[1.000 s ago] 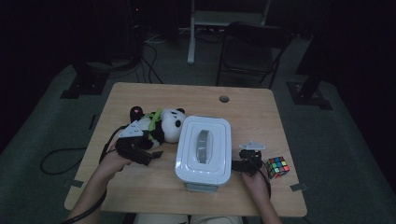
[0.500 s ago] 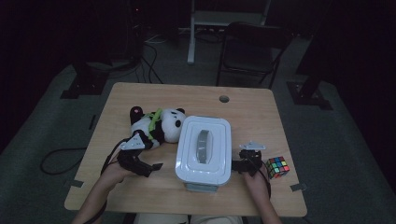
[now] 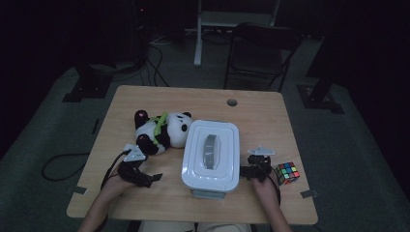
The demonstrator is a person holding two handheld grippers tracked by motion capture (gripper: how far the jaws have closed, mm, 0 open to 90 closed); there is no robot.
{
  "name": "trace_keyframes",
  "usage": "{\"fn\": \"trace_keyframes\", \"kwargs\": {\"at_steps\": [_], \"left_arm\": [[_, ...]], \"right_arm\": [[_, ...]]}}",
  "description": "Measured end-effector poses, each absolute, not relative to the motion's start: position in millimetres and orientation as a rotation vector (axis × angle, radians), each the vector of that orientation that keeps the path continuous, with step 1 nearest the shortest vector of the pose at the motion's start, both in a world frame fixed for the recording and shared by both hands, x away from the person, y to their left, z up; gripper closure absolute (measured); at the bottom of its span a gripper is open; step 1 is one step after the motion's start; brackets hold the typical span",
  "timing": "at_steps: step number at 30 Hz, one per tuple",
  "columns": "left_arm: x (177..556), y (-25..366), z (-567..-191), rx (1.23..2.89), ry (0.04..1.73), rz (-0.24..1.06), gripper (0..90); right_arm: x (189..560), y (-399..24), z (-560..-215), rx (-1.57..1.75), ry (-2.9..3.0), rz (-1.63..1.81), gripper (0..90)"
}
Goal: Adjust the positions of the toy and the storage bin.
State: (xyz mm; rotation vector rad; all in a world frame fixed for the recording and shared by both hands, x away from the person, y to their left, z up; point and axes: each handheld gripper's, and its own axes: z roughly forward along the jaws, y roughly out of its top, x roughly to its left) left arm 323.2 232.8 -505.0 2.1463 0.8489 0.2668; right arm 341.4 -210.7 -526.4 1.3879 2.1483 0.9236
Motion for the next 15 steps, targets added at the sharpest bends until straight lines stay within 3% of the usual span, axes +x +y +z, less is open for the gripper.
{"fn": "trace_keyframes", "kwargs": {"at_steps": [15], "left_arm": [[324.0, 243.2, -523.0, 2.194, 0.928, 0.301, 1.1]], "right_arm": [[341.1, -210.9, -526.4, 1.398, 2.138, 0.918, 12.7]]}}
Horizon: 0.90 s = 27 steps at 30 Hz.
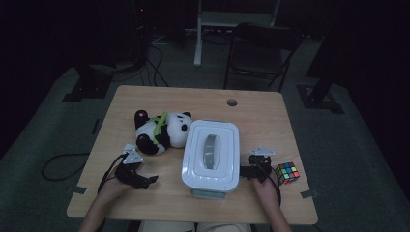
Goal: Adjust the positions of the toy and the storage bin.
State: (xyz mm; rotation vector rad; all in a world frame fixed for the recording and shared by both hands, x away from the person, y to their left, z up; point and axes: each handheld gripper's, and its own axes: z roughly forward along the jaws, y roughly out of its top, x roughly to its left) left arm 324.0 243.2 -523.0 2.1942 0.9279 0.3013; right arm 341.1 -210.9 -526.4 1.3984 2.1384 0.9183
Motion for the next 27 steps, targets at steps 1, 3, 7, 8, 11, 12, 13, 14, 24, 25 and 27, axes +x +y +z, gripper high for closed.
{"fn": "trace_keyframes", "kwargs": {"at_steps": [1, 3, 7, 8, 11, 12, 13, 14, 24, 25, 27], "left_arm": [[324.3, 243.2, -522.9, 2.201, 0.937, 0.316, 1.1], [324.3, 243.2, -523.2, 2.202, 0.939, 0.326, 1.1], [321.5, 239.3, -523.9, 2.244, 0.929, 0.381, 1.1], [321.3, 238.7, -523.9, 2.241, 0.937, 0.384, 1.0], [320.5, 236.4, -524.1, 2.228, 0.971, 0.398, 1.0], [320.4, 236.3, -524.1, 2.227, 0.973, 0.399, 1.0], [320.3, 236.2, -524.1, 2.226, 0.974, 0.399, 1.0], [320.2, 236.2, -524.1, 2.225, 0.975, 0.399, 1.0], [319.0, 235.7, -524.1, 2.220, 0.995, 0.407, 1.0], [319.0, 235.6, -524.1, 2.220, 0.996, 0.407, 1.0], [318.7, 235.0, -524.1, 2.216, 1.004, 0.410, 1.0]], "right_arm": [[341.1, -210.9, -526.4, 1.399, 2.138, 0.918, 12.7], [341.2, -210.9, -526.4, 1.399, 2.139, 0.918, 12.7], [341.1, -210.9, -526.4, 1.399, 2.138, 0.919, 12.7], [341.1, -210.9, -526.4, 1.399, 2.138, 0.919, 12.7], [341.1, -210.9, -526.4, 1.399, 2.138, 0.919, 12.7], [341.2, -210.9, -526.4, 1.397, 2.138, 0.919, 12.7], [341.1, -210.9, -526.4, 1.399, 2.138, 0.919, 12.7], [341.2, -211.0, -526.5, 1.397, 2.138, 0.919, 12.7], [341.1, -210.8, -526.5, 1.397, 2.139, 0.919, 12.7], [341.1, -210.8, -526.5, 1.397, 2.139, 0.919, 12.7], [341.1, -210.7, -526.4, 1.399, 2.138, 0.919, 12.7]]}}
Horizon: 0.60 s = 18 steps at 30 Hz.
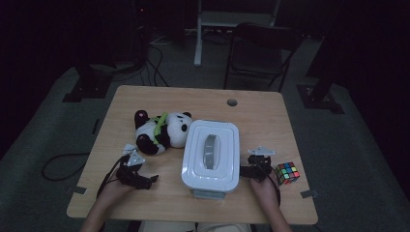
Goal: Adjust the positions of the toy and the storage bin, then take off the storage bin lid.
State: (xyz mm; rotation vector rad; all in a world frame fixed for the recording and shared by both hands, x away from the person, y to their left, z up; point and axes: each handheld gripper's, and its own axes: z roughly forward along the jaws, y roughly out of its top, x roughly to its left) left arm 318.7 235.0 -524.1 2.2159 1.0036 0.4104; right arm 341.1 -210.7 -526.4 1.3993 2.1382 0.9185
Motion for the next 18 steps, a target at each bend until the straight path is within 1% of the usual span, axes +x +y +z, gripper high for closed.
{"fn": "trace_keyframes", "kwargs": {"at_steps": [13, 18], "left_arm": [[317.4, 233.6, -524.1, 2.203, 1.038, 0.423, 1.0], [317.3, 233.6, -524.1, 2.203, 1.039, 0.423, 1.0]], "right_arm": [[341.7, -210.4, -525.9, 1.397, 2.146, 0.912, 12.0], [342.7, -212.4, -521.0, 1.448, 2.166, 0.900, 11.7]]}}
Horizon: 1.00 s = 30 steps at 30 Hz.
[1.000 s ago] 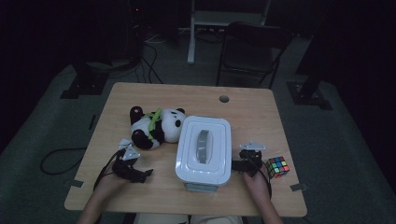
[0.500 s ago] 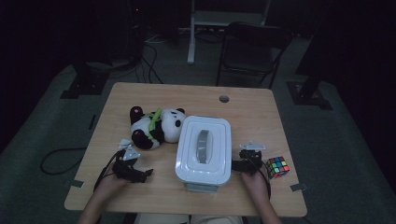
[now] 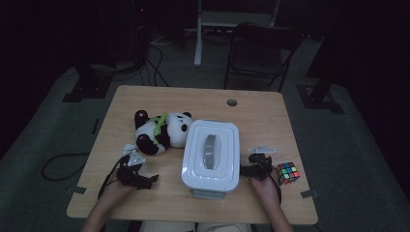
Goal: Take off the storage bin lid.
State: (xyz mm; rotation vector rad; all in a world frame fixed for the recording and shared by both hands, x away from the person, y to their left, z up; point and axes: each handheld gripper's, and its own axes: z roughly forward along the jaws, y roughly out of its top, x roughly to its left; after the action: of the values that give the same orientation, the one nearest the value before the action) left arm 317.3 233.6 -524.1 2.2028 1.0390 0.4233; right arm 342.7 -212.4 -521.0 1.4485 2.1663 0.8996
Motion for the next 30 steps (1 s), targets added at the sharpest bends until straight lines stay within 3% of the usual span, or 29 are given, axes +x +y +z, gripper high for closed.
{"fn": "trace_keyframes", "kwargs": {"at_steps": [16, 30], "left_arm": [[317.3, 233.6, -524.1, 2.203, 1.039, 0.423, 1.0], [317.1, 233.3, -524.2, 2.198, 1.042, 0.421, 1.0]], "right_arm": [[345.5, -228.8, -460.0, 1.393, 2.101, 0.945, 13.0], [321.1, -233.3, -397.4, 1.293, 2.039, 1.192, 13.0]]}}
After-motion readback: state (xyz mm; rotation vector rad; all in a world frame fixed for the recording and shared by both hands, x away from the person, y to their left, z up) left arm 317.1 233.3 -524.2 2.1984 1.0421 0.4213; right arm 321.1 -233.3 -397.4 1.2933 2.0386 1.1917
